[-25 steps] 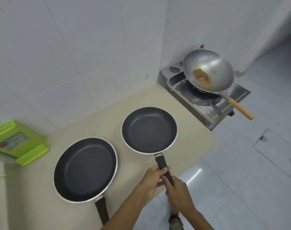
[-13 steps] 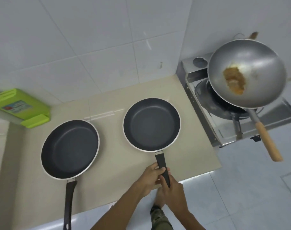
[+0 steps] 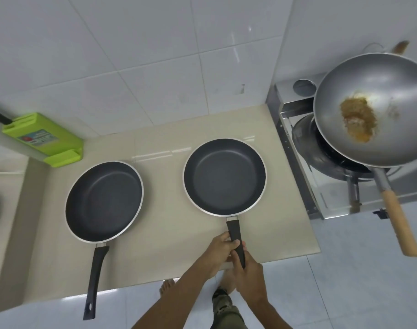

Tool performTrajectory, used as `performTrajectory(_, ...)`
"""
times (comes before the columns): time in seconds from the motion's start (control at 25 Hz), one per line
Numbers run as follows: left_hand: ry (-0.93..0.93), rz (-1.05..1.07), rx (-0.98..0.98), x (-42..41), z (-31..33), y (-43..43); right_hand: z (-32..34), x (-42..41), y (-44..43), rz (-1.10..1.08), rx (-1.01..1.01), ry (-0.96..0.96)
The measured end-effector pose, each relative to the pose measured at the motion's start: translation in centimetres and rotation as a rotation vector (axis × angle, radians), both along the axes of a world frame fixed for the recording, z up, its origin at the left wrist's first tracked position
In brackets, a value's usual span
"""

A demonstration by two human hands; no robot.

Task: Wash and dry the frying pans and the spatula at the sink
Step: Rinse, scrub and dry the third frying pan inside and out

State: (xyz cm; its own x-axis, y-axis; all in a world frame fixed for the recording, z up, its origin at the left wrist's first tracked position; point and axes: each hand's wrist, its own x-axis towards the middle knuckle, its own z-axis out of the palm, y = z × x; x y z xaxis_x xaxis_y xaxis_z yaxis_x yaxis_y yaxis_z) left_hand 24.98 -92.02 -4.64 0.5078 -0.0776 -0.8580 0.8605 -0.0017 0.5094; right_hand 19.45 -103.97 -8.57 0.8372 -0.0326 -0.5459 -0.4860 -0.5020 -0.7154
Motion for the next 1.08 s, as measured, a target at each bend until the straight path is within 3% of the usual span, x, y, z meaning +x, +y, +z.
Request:
performTrajectory(0.28, -0.103, -0.23, 0.221, -0.3, -0.9, 0.3, -1.7, -0.1, -0.7, 0.051, -0.084, 0.099)
performTrajectory(0.6, -0.285, -0.464, 0.393, -3.1, 1.5, 3.3, -1.1, 0.1, -0.8, 0.206, -0.239, 0.07)
performTrajectory(0.72, -0.506, -0.632, 0.753, -5.9, 2.7, 7.5, 1.6, -0.2, 0.6, 0.229, -0.478, -0.146)
performTrajectory(0.84, -0.737, -0.54, 0.999, -8.7, 4.8, 13.6, 4.9, -0.3, 4.3, 0.275, -0.711, -0.463)
performTrajectory(0.96, -0.881, -0.433, 1.222, -13.1, 6.5, 22.8, 8.6, -1.6, 12.6, 0.492, -0.74, -0.716)
performTrajectory(1.08, -0.824, -0.294, 1.386, -18.2, 8.5, 34.1, 11.6, -4.2, 24.6, 0.741, -0.712, -0.917)
